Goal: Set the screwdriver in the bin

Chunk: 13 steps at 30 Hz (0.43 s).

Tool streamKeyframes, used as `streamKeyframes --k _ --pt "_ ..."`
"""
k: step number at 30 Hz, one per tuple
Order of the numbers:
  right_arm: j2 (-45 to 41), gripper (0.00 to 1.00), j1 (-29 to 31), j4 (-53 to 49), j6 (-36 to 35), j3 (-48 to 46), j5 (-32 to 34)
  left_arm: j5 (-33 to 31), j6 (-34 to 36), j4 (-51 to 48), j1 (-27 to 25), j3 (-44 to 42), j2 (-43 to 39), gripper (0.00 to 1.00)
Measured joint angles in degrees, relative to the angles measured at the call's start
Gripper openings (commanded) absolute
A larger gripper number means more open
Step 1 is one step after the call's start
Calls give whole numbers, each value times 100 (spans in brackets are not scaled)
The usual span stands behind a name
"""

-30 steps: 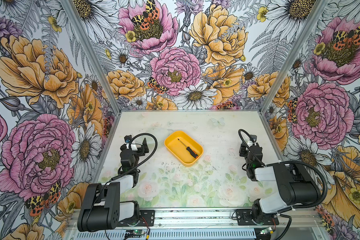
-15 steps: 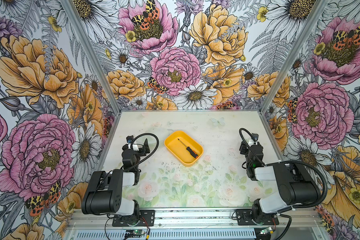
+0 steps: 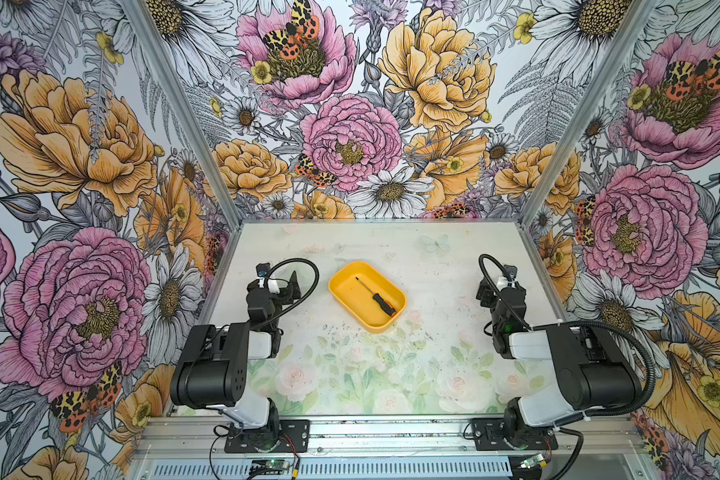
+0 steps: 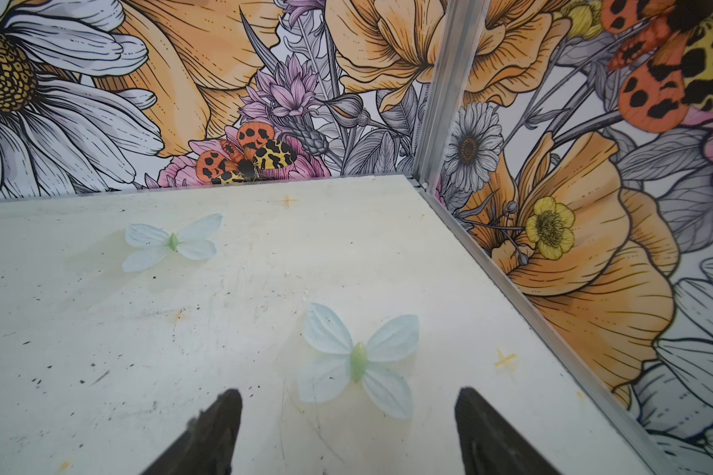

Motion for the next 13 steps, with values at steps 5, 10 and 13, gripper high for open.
streamKeyframes --k 5,10,13 --pt "0 100 0 -2 -15 0 13 -2 2 -125 0 0 0 99" --pt "0 99 0 -4 -15 0 15 -2 2 -142 0 0 0 99" --pt "0 100 0 -7 -15 0 15 -4 2 -146 0 0 0 99"
